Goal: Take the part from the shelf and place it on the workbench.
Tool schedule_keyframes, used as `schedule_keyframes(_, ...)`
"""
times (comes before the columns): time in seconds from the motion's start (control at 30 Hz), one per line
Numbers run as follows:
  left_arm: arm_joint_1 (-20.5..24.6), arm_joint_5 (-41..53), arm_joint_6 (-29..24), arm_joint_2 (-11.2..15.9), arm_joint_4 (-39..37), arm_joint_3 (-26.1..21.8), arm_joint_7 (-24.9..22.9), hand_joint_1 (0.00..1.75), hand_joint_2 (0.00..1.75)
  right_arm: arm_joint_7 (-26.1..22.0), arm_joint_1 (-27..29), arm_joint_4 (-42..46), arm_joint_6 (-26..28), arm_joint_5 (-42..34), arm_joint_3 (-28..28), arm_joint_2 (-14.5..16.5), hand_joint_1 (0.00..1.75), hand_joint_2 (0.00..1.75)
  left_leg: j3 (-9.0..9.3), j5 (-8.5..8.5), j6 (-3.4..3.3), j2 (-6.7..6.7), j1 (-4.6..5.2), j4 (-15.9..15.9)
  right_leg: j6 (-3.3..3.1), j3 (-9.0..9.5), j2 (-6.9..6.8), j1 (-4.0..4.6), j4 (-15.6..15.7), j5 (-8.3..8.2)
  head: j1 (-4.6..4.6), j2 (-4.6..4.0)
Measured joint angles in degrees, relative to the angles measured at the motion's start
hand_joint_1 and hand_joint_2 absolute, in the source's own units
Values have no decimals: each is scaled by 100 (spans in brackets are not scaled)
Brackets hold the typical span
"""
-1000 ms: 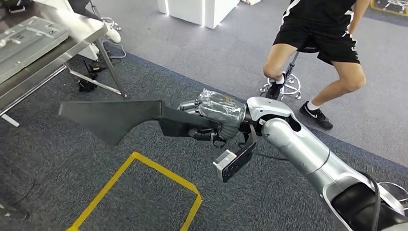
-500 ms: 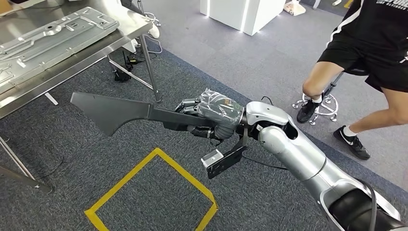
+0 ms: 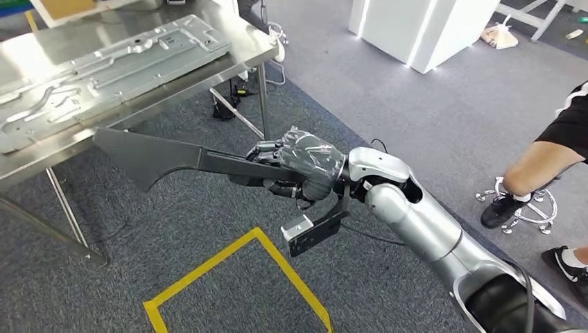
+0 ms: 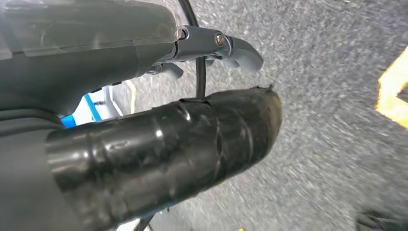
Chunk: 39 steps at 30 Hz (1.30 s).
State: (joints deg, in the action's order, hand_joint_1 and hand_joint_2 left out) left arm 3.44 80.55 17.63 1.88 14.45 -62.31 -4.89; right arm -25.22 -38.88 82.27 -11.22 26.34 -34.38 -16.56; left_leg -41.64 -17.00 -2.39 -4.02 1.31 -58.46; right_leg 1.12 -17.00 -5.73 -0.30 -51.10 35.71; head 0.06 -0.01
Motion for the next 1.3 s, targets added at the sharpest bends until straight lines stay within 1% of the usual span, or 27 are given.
schedule_keyframes(0.07, 29, -4, -9, 12, 30, 0, -11, 0, 0, 44, -76, -12, 3, 79, 2, 44, 175, 175, 170, -268, -79, 119, 10, 66, 74, 50, -36, -5, -199, -78, 3, 2)
schedule_keyframes(0.1, 41, -7, -13, 16, 45, -1, -18, 0, 0, 71, -125, -25, 9, 122, 7, 61, 175, 175, 278, -358, -108, 197, -11, 90, 94, -87, 32, -19, -555, -230, 8, 1)
schedule_keyframes(0.17, 62, -10, -18, 15, 56, -2, -28, 0, 0, 113, -209, -77, 29, 200, 15, 67, 175, 175, 567, -531, -147, 345, -66, 187, 134, -739, 290, -48, -1598, -480, 14, 1)
schedule_keyframes(0.2, 68, -12, -18, 9, 56, -2, -34, 0, 0, 137, -229, -118, 49, 269, 13, 67, 175, 175, 716, -621, -159, 423, -79, 229, 156, -1120, 419, -60, -2026, -425, 19, -1)
schedule_keyframes(0.23, 77, -13, -16, 7, 56, -2, -39, 0, 0, 169, -254, -157, 76, 367, 5, 68, 175, 175, 873, -718, -163, 517, -98, 267, 178, -1489, 490, -76, -2306, -226, 18, 1)
schedule_keyframes(0.3, 84, -14, -9, 1, 56, -2, -44, 0, 0, 266, -339, -248, 154, 631, -29, 69, 175, 175, 1189, -926, -142, 721, -147, 307, 221, -2069, 529, -111, -2426, 304, 19, 1)
schedule_keyframes(0.33, 74, -15, -5, 0, 56, -2, -44, 0, 0, 311, -410, -302, 196, 750, -52, 69, 175, 175, 1348, -1043, -116, 823, -173, 312, 247, -2268, 531, -127, -2279, 431, 20, 2)
schedule_keyframes(0.37, 58, -15, -1, -4, 56, -2, -44, 0, 0, 347, -485, -358, 237, 845, -75, 69, 175, 175, 1514, -1171, -84, 917, -201, 312, 277, -2415, 543, -146, -2016, 319, 21, 1)
schedule_keyframes(0.4, 31, -15, 4, -8, 56, -2, -44, 0, 0, 379, -543, -425, 278, 932, -100, 69, 175, 175, 1649, -1307, -50, 998, -224, 316, 308, -2518, 589, -169, -1659, -101, 24, 1)
schedule_keyframes(0.47, -3, -16, 10, -16, 54, -2, -48, 0, 0, 446, -631, -585, 379, 1127, -171, 76, 175, 175, 1913, -1608, 30, 1142, -248, 287, 311, -2649, 725, -205, -908, -1295, 21, 1)
schedule_keyframes(0.5, -5, -18, 11, -17, 54, -2, -51, 0, 0, 482, -670, -645, 424, 1237, -212, 89, 175, 175, 2021, -1738, 70, 1197, -252, 312, 268, -2652, 771, -202, -750, -1680, 25, 0)
schedule_keyframes(0.53, 4, -20, 9, -19, 55, -3, -54, 0, 0, 516, -731, -683, 461, 1330, -249, 117, 175, 175, 2128, -1803, 117, 1238, -252, 293, 203, -2625, 770, -195, -707, -1795, 29, 0)
schedule_keyframes(0.6, 34, -22, 0, -8, 60, -4, -55, 0, 0, 579, -906, -702, 501, 1462, -289, 196, 175, 175, 2095, -1645, 186, 1198, -257, -8, 60, -2460, 699, -177, -823, -1610, 40, 0)
schedule_keyframes(0.67, 80, -22, -7, 7, 62, -4, -55, 0, 0, 617, -1059, -728, 529, 1514, -297, 264, 175, 175, 1634, -1301, 237, 861, -250, -843, -50, -2218, 616, -172, -805, -1415, 34, 1)
schedule_keyframes(0.7, 100, -22, -8, 10, 63, -4, -55, 0, 0, 622, -1092, -745, 536, 1526, -302, 287, 175, 175, 1317, -1272, 261, 660, -245, -1254, -88, -2062, 568, -161, -773, -1298, 32, 1)
schedule_keyframes(0.77, 118, -23, -8, 10, 63, -4, -55, 0, 0, 619, -1101, -784, 539, 1532, -325, 311, 175, 175, 734, -1672, 281, 454, -236, -1654, -133, -1686, 459, -122, -683, -1043, 31, 1)
schedule_keyframes(0.83, 97, -23, -3, 10, 62, -3, -56, 0, 0, 620, -1099, -824, 539, 1535, -354, 332, 175, 175, 331, -2187, 238, 435, -211, -1534, -158, -1254, 345, -77, -571, -785, 31, 1)
schedule_keyframes(0.87, 76, -22, -1, 10, 61, -3, -56, 0, 0, 622, -1099, -844, 539, 1537, -369, 341, 175, 175, 198, -2248, 186, 428, -184, -1325, -165, -1024, 285, -51, -503, -661, 32, 1)
schedule_keyframes(0.9, 54, -23, 0, 10, 61, -2, -57, 0, 0, 624, -1096, -867, 539, 1540, -383, 351, 175, 175, 111, -2052, 103, 398, -139, -1014, -171, -797, 222, -23, -422, -541, 32, 1)
schedule_keyframes(1.0, 12, -27, 4, 26, 61, -3, -59, 0, 0, 625, -1108, -970, 537, 1564, -449, 388, 175, 175, 34, -341, -216, 127, 102, 101, -158, -177, 79, 45, -164, -205, 35, -1)
schedule_keyframes(1.03, 20, -30, 5, 35, 65, -4, -64, 0, 0, 625, -1157, -988, 533, 1580, -472, 422, 175, 175, 65, 0, -260, 74, 166, 272, -154, 44, 37, 60, -79, -70, 36, -1)
schedule_keyframes(1.1, 83, -35, 5, 55, 75, -4, -71, 0, 0, 636, -1412, -956, 531, 1610, -496, 516, 175, 175, 182, -67, -243, 134, 183, 294, -134, 263, -5, 68, -259, -73, 39, -1)
schedule_keyframes(1.13, 126, -37, 5, 66, 81, -4, -74, 0, 0, 645, -1610, -926, 531, 1625, -496, 568, 175, 175, 256, -136, -240, 186, 176, 301, -120, 226, 29, 57, -537, -167, 39, -1)
schedule_keyframes(1.17, 174, -39, 8, 72, 83, -4, -73, 0, 0, 664, -1808, -906, 534, 1649, -496, 613, 175, 175, 329, -187, -251, 257, 162, 309, -88, 10, 141, 44, -956, -306, 39, -1)
schedule_keyframes(1.2, 222, -42, 10, 72, 83, -4, -73, 0, 0, 690, -1957, -903, 536, 1684, -497, 658, 175, 175, 396, -235, -274, 334, 156, 309, -56, -268, 268, 32, -1372, -302, 37, -1)
schedule_keyframes(1.23, 254, -50, 12, 71, 84, -4, -72, 0, 0, 726, -2025, -926, 539, 1736, -508, 684, 175, 175, 454, -274, -295, 399, 150, 309, -35, -563, 395, 18, -1703, -160, 38, 0)
schedule_keyframes(1.3, 272, -69, 16, 64, 84, -5, -69, 0, 0, 818, -2002, -1019, 550, 1870, -585, 730, 175, 175, 578, -386, -319, 509, 141, 296, -30, -1067, 503, 7, -2084, 396, 40, 0)
